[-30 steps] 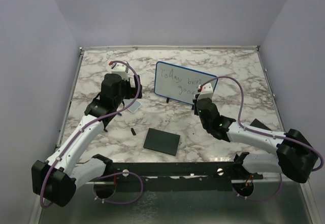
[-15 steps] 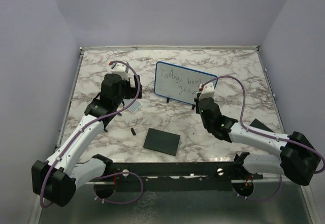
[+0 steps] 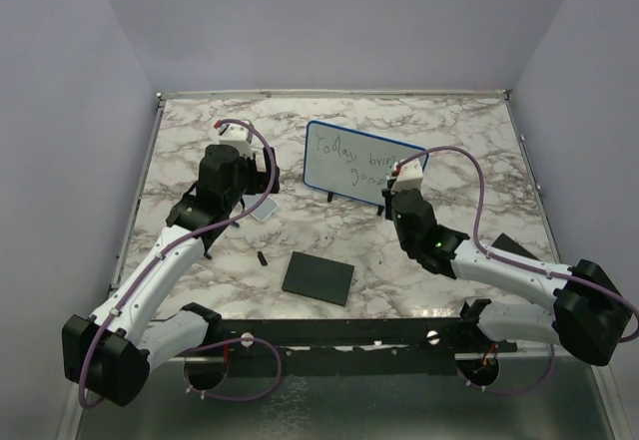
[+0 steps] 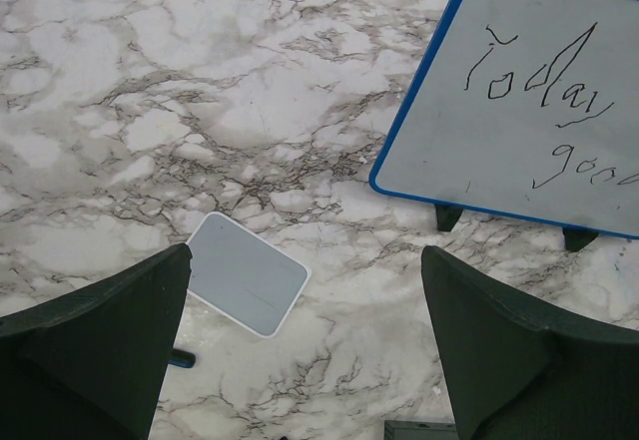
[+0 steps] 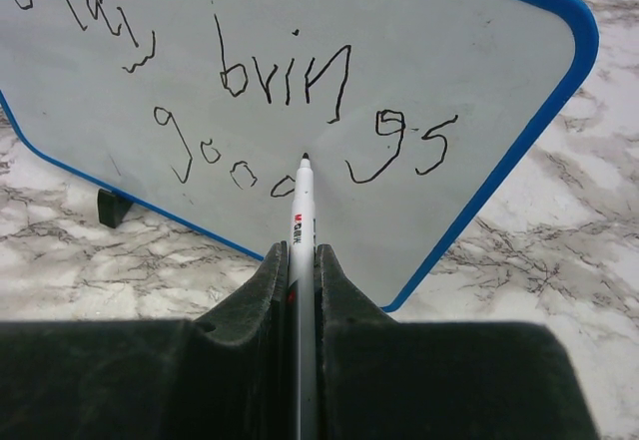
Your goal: Write a sentence on the whiteboard
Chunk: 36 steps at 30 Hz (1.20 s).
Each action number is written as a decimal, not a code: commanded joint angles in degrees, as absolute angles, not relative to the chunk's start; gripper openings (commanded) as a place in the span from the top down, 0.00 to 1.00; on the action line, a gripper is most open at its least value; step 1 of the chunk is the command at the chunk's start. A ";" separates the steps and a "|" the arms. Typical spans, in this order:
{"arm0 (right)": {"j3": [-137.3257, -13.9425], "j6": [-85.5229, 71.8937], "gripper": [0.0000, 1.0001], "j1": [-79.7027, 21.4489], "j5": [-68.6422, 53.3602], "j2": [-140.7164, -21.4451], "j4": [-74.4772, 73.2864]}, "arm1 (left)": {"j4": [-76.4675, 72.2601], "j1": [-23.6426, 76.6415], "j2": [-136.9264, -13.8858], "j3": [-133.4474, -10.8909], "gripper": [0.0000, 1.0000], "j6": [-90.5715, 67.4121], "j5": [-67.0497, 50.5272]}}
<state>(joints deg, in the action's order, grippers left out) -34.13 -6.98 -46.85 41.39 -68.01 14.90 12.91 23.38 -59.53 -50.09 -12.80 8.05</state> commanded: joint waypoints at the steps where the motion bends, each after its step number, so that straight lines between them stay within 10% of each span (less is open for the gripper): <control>1: -34.43 -7.78 1.00 -46.58 43.33 -67.21 14.90 | 12.22 23.51 -58.62 -49.39 0.01 -12.74 7.23; 36: -30.41 -15.59 0.99 -46.58 42.54 -68.38 10.54 | 12.15 23.57 -58.36 -49.39 0.01 -12.84 7.04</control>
<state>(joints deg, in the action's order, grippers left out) -31.40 -14.26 -46.85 41.50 -68.03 12.69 12.91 23.38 -59.51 -50.09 -12.80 8.05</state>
